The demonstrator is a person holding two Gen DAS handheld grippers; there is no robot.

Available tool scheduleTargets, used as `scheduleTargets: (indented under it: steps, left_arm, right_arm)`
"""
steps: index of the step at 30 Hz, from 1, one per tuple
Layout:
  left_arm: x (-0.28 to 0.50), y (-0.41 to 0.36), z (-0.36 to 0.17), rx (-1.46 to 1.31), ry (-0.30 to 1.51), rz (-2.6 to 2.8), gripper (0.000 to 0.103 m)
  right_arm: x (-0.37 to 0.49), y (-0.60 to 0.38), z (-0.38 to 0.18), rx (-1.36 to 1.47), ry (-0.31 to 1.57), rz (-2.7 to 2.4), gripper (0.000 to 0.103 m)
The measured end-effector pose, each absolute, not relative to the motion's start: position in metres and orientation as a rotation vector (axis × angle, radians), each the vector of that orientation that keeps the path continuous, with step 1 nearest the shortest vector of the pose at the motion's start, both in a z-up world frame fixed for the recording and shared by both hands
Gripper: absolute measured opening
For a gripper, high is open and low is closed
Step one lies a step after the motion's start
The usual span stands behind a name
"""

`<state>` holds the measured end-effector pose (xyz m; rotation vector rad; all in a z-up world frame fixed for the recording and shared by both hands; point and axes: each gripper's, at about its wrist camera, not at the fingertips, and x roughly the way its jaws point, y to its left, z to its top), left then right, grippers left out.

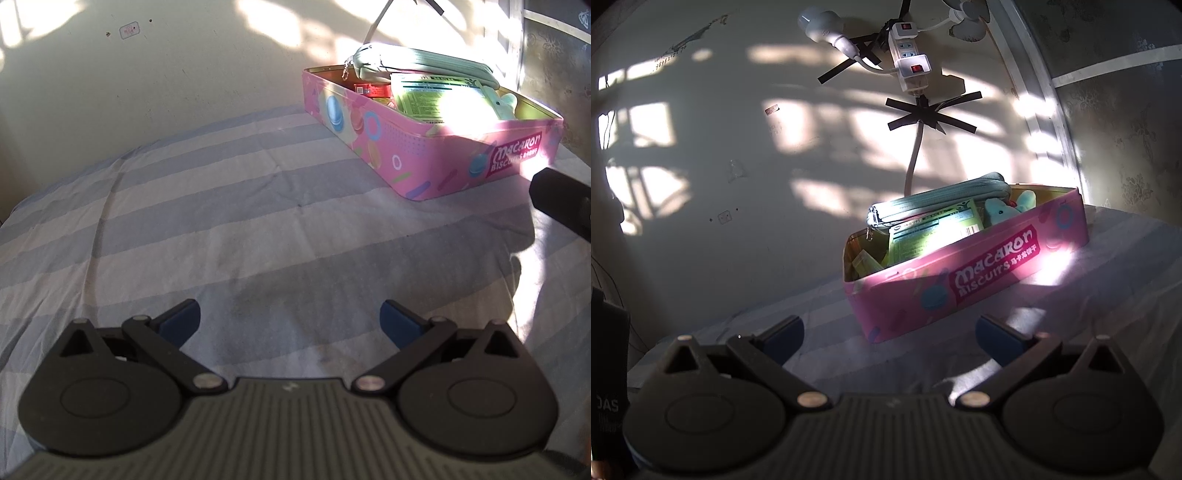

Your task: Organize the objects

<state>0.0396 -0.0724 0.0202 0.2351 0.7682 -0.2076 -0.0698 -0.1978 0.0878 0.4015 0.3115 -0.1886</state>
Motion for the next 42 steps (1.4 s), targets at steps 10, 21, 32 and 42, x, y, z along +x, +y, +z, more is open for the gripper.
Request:
scheduleTargets:
  steps: [10,21,32,42]
  left_arm:
    - [0.0406,-0.075,0.0183,0.24,0.786,-0.224,0.103]
    - [0.0402,-0.0775,0.0163,0.237,0.797,-0.23,0.103]
    - [0.039,-0.0782,0.0161,0.229,0.802,-0.234,0.103]
    - [0.0391,-0.0771,0.0154,0.217,0.809,-0.239,0.103]
  right_arm:
    - [-0.0692,-0.1999,0.0857,0.41,0.318,-0.187,0.103]
    - [-0.0675,-0.2029,0.0832,0.422,0.326,-0.191,0.103]
    - [-0.068,-0.2033,0.083,0.426,0.328,-0.193,0.103]
    - [-0.0672,-0.2028,0.0826,0.425,0.332,-0.192,0.103]
